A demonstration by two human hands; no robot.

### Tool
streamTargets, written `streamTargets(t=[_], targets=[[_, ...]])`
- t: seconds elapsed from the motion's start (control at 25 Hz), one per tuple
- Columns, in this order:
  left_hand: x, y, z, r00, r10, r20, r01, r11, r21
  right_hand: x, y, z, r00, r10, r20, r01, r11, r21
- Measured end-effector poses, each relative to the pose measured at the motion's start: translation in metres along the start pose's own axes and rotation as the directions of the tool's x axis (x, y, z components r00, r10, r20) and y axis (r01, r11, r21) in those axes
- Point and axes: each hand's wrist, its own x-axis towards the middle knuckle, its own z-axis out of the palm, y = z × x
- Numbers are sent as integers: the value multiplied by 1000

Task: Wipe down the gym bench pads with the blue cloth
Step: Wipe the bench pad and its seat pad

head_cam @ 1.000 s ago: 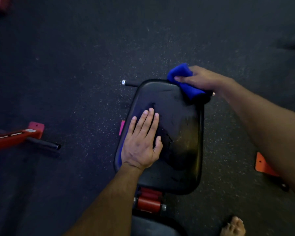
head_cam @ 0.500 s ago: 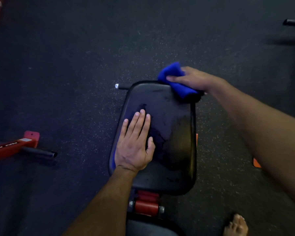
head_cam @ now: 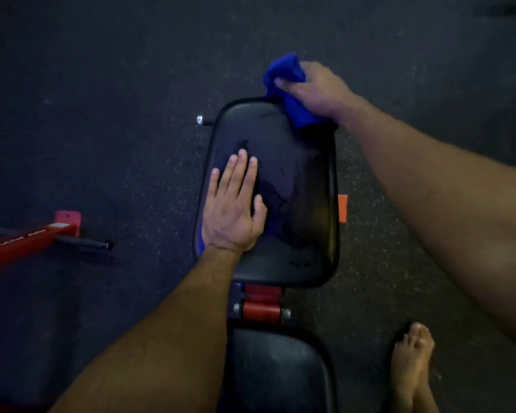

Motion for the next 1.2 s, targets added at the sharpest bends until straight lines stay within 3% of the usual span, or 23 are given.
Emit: streamTargets(t=[0.08, 0.16, 0.24, 0.32, 0.4, 0.48, 0.6, 0.72, 0.8, 0.96, 1.04, 1.12, 1.2], targets=[[1, -1, 0, 1000, 4, 16, -5, 1000, 8, -55, 29, -1, 965, 122, -231, -28, 927, 374], [0, -2, 1, 1000, 8, 19, -8, 1000, 1, -135, 59, 9, 844, 429, -322, -84, 699, 710], [-1, 2, -3, 998, -1, 57, 1, 1000, 8, -216, 77, 38, 624, 730, -280, -127, 448, 885], [6, 2, -9, 991, -5, 137, -2, 999, 52, -272, 74, 85, 411, 897, -161, -129, 232, 964], [7, -3, -14, 966, 93, 242, -124, 985, 116, -304, 51, 124, 330, 941, -76, -125, 123, 984], [7, -13, -11, 945, 193, 264, -235, 962, 139, -313, 27, 165, 360, 933, 10, -118, 35, 992], [4, -27, 0, 951, 254, 177, -279, 951, 136, -306, -4, 207, 391, 916, 88, -126, -42, 991], [6, -28, 3, 947, 288, 138, -305, 945, 119, -291, -27, 219, 312, 950, 6, -86, 22, 996], [6, -28, 2, 947, 290, 140, -306, 946, 109, -287, -47, 224, 285, 958, -34, -138, 76, 988], [7, -26, 0, 950, 281, 137, -296, 950, 104, -290, -90, 240, 331, 943, 36, -221, 40, 974], [5, -26, -1, 950, 279, 137, -296, 947, 121, -286, -109, 249, 365, 921, 137, -256, -43, 966], [6, -23, -1, 949, 277, 149, -295, 948, 117, -284, -127, 257, 424, 853, 304, -283, -195, 939], [6, -23, -3, 950, 267, 160, -286, 951, 114, -287, -137, 261, 458, 809, 369, -260, -274, 926]])
